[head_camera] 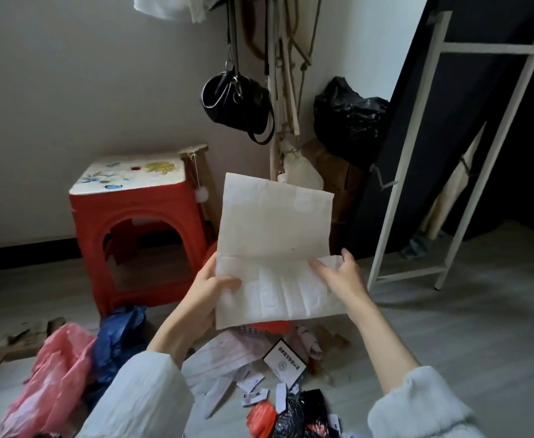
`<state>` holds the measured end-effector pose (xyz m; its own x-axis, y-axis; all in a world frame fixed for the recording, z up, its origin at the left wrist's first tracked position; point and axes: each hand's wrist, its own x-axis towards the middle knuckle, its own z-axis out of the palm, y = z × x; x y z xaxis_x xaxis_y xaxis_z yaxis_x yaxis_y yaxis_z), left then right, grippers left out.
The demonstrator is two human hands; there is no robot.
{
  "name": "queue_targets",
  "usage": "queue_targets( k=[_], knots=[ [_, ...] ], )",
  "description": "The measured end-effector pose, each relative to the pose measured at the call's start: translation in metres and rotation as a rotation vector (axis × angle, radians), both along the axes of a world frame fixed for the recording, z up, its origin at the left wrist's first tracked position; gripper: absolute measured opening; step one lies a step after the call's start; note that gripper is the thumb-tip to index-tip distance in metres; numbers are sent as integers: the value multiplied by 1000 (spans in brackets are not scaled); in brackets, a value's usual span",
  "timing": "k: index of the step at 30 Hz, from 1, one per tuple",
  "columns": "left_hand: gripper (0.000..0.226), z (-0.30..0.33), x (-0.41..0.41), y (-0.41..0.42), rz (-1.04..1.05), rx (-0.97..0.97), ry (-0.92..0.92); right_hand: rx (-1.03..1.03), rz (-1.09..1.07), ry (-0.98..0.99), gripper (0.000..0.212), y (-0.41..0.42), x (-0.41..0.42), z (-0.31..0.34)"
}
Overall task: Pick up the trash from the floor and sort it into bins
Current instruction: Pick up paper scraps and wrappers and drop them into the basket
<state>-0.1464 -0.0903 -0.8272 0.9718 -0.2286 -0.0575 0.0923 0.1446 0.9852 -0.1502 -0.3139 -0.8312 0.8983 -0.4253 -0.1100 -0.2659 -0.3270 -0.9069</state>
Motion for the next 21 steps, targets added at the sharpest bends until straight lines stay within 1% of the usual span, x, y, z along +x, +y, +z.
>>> queue_targets(
  k=[2,3,4,6,7,9,10,13,17,19,21],
  knots=[
    [60,-2,1,10,7,-48,28,146,36,24,91,-8,2,1],
    [61,-4,2,16,13,-69,42,217,56,35,87,-14,3,0],
    [60,-7,2,21,13,-83,52,279,89,41,73,-19,5,-1],
    [52,-8,0,28,-9,-68,51,364,138,40,29,-22,3,2],
    [45,-7,-1,28,-17,-34,33,368,164,40,21,-23,2,4],
    [31,-6,-3,28,17,38,-9,359,198,26,23,-22,1,5],
    [29,-5,-3,27,49,61,-33,346,201,18,24,-21,1,5],
    [33,-5,-3,28,135,134,-83,313,226,31,27,-19,-2,6],
    [40,-9,-4,28,152,291,-107,394,298,42,44,-22,-3,3],
    [37,-11,-3,29,179,298,-81,457,294,52,45,-23,-2,2],
    [30,-13,0,31,190,252,-26,483,253,44,41,-24,-1,2]
  ],
)
